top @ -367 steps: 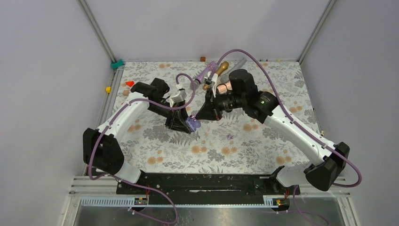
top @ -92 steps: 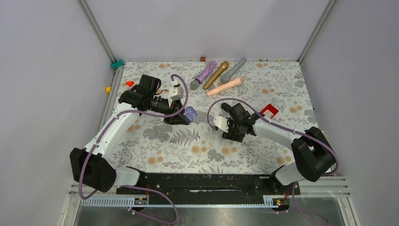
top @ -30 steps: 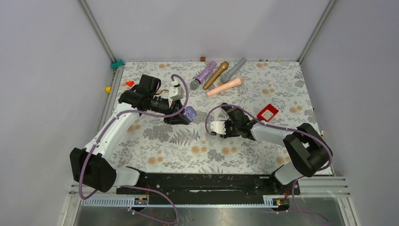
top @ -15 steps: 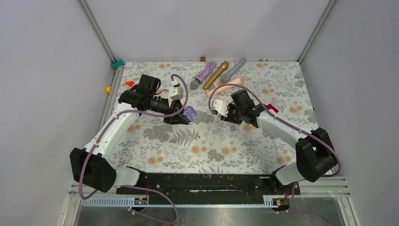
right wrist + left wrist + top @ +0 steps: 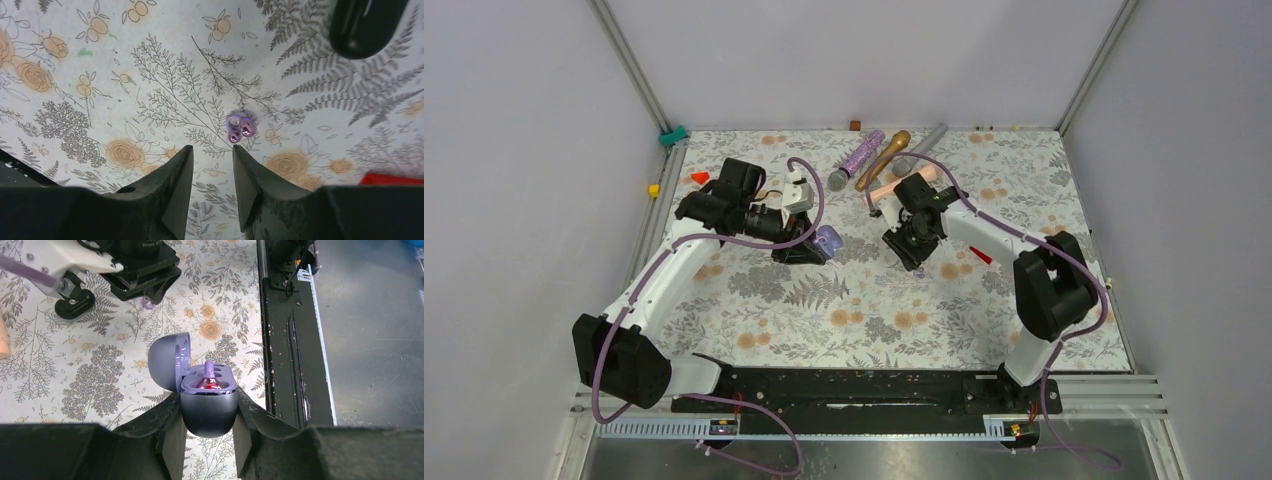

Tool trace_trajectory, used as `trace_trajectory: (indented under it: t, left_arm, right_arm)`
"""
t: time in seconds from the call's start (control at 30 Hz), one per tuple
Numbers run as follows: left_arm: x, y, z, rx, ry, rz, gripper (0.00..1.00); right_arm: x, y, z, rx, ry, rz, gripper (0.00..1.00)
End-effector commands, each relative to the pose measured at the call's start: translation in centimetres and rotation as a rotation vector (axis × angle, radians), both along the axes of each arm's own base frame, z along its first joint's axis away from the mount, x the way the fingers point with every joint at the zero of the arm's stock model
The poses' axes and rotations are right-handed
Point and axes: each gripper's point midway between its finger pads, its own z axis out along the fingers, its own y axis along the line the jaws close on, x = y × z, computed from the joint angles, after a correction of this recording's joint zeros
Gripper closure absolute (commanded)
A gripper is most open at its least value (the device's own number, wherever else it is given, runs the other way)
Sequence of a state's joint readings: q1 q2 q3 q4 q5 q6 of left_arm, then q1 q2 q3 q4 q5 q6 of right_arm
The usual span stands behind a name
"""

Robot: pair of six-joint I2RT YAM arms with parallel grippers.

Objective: Insert the wireless bluetooth earbuds into the charging case
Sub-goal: Adjust the earbud at the center of the board.

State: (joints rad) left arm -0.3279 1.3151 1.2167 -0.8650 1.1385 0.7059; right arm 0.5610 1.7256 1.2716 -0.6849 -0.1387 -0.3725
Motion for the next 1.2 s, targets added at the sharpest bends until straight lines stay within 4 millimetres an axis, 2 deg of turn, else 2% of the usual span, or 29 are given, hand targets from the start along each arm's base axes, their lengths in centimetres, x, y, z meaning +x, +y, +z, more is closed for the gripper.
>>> trace_trajectory:
  t: [0.0, 0.17, 0.4, 0.63, 0.77, 1.17]
  left_arm:
    - [0.2, 0.0, 0.7, -0.022, -0.047, -0.001, 1.00]
    - [0.4, -0.1, 0.5, -0.020, -0.032, -0.002, 1.00]
    - [0.4, -0.1, 0.4, -0.018, -0.029, -0.001, 1.00]
    - [0.4, -0.1, 0.4, -0.018, -0.029, 0.000, 1.00]
    - [0.4, -0.1, 0.4, -0.020, -0.028, -0.002, 1.00]
    - [0.4, -0.1, 0.4, -0.021, -0.028, -0.003, 1.00]
  right_arm:
    - [-1.8, -0.6, -1.7, -0.037, 0.123, -0.124, 0.57]
    - [-0.9, -1.1, -2.6, -0.085, 0.105, -0.152, 0.57]
    - [-2.0, -0.7, -4.0, -0.072, 0.172, -0.139, 0.60]
    - [-0.6, -1.6, -5.0, -0.133, 0.113, -0.150, 0.62]
    - [-0.5, -2.0, -5.6, -0.158, 0.113, -0.150, 0.64]
    - [0.3, -3.1, -6.5, -0.272, 0.033, -0.087, 0.81]
